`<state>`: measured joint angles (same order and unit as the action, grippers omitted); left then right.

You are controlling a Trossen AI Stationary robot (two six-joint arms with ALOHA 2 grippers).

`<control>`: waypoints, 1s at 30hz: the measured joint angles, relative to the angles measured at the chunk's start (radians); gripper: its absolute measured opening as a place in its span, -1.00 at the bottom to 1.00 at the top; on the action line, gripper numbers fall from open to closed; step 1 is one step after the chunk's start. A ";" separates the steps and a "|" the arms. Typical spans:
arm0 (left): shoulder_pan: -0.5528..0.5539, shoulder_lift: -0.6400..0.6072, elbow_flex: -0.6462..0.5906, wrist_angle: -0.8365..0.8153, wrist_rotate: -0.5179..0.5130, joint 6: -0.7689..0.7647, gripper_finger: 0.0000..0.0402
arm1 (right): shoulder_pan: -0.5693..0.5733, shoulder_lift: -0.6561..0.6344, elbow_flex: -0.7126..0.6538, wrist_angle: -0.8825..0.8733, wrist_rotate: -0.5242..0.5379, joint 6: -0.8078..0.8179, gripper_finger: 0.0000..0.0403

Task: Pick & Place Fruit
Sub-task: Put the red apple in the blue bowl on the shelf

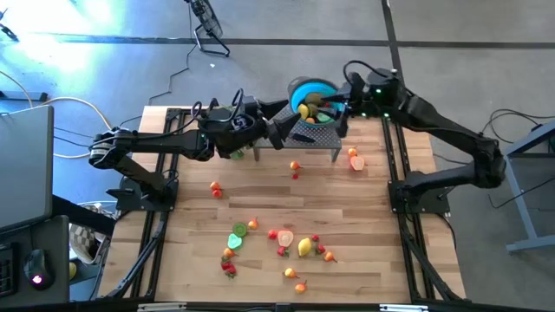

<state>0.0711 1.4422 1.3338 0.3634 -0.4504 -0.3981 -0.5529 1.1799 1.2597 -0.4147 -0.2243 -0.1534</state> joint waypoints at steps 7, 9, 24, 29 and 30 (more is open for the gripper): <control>-0.021 0.000 0.000 -0.071 -0.009 0.000 0.61 | 0.000 -0.101 0.000 -0.067 -0.101 0.008 -0.45; -0.035 0.000 0.000 -0.099 -0.008 0.001 0.53 | 0.000 -0.123 0.000 -0.096 -0.099 0.011 -0.49; -0.092 -0.055 0.000 -0.365 0.054 0.128 0.04 | 0.004 -0.196 0.000 -0.267 -0.176 0.038 -0.53; -0.091 -0.092 0.000 -0.507 0.043 0.108 -0.21 | 0.024 -0.203 0.000 -0.300 -0.179 0.040 -0.53; -0.091 -0.097 0.000 -0.520 0.043 0.110 -0.26 | 0.028 -0.204 0.000 -0.306 -0.182 0.045 -0.53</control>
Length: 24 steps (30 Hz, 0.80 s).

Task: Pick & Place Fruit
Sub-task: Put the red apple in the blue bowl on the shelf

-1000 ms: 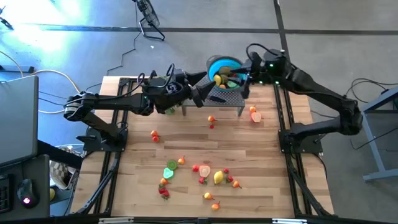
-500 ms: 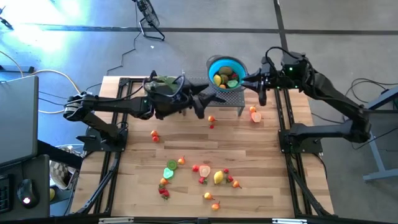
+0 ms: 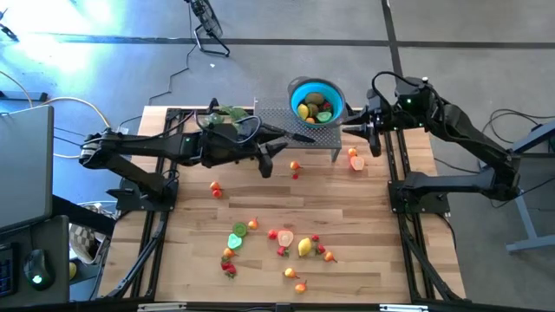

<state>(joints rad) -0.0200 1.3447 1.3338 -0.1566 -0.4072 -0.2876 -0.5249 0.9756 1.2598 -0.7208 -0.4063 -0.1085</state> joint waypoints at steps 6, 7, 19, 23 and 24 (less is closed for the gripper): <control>0.000 -0.009 0.000 0.003 -0.055 0.029 -0.57 | 0.027 0.000 0.000 -0.042 -0.015 0.004 -0.53; 0.000 -0.010 0.000 0.006 -0.056 0.030 -0.63 | 0.032 0.000 0.000 -0.048 -0.015 0.004 -0.53; 0.000 -0.146 -0.255 0.228 -0.052 0.029 -0.94 | 0.069 -0.003 0.000 -0.134 -0.012 0.011 -0.53; 0.000 -0.200 -0.319 0.277 -0.045 0.029 -0.95 | 0.069 -0.003 0.000 -0.195 0.036 0.012 -0.53; 0.000 -0.209 -0.330 0.276 -0.045 0.029 -0.96 | 0.069 -0.003 0.000 -0.215 0.054 0.016 -0.53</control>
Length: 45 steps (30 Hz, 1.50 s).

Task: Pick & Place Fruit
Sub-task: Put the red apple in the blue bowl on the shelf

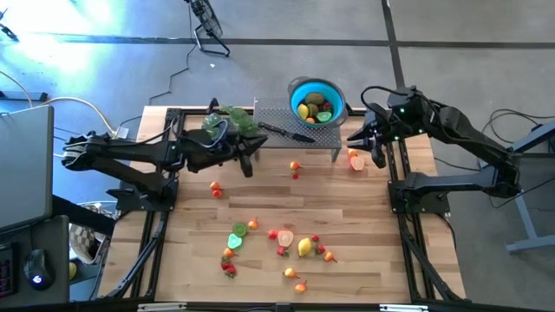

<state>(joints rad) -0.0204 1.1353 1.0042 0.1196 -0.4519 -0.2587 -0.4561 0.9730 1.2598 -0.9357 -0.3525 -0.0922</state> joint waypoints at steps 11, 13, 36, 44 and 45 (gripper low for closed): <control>0.000 -0.022 -0.020 -0.033 -0.004 0.026 -0.97 | 0.000 0.000 0.000 -0.196 0.119 0.291 -0.53; 0.000 -0.022 -0.020 -0.033 -0.004 0.026 -0.97 | 0.000 0.000 0.000 -0.224 0.139 0.350 -0.53; 0.001 -0.021 -0.019 -0.105 -0.005 0.026 -0.97 | 0.085 0.026 -0.036 -0.297 0.532 0.708 -0.66; 0.001 -0.021 -0.019 -0.123 -0.005 0.026 -0.97 | 0.103 0.012 -0.246 -0.255 0.535 0.918 -0.97; 0.001 -0.021 -0.019 -0.123 -0.005 0.026 -0.97 | 0.102 0.012 -0.267 -0.241 0.534 0.950 -0.97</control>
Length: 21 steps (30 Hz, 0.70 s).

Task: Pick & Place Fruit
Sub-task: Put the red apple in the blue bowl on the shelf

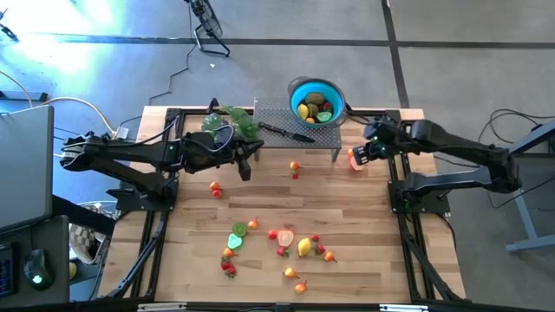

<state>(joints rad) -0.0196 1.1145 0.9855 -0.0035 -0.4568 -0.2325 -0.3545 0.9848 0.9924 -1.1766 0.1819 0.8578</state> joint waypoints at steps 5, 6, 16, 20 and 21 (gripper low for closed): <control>0.000 0.000 0.000 0.000 0.000 0.000 -0.97 | -0.020 0.000 -0.099 0.053 0.026 0.165 -0.97; 0.000 0.000 0.000 0.000 0.000 0.000 -0.97 | -0.021 0.000 -0.118 0.065 0.031 0.186 -0.97; 0.000 0.000 0.000 0.001 0.000 -0.008 -0.97 | -0.053 0.002 -0.283 0.264 0.066 0.143 -0.95; 0.000 0.000 0.000 0.001 0.000 -0.008 -0.97 | -0.054 0.003 -0.298 0.269 0.082 0.107 -0.79; 0.000 0.000 0.000 0.001 0.000 -0.008 -0.97 | -0.054 0.003 -0.302 0.272 0.082 0.107 -0.72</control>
<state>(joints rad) -0.0196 1.1145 0.9855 -0.0025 -0.4568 -0.2401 -0.4088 0.9882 0.6900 -0.9047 0.2638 0.9646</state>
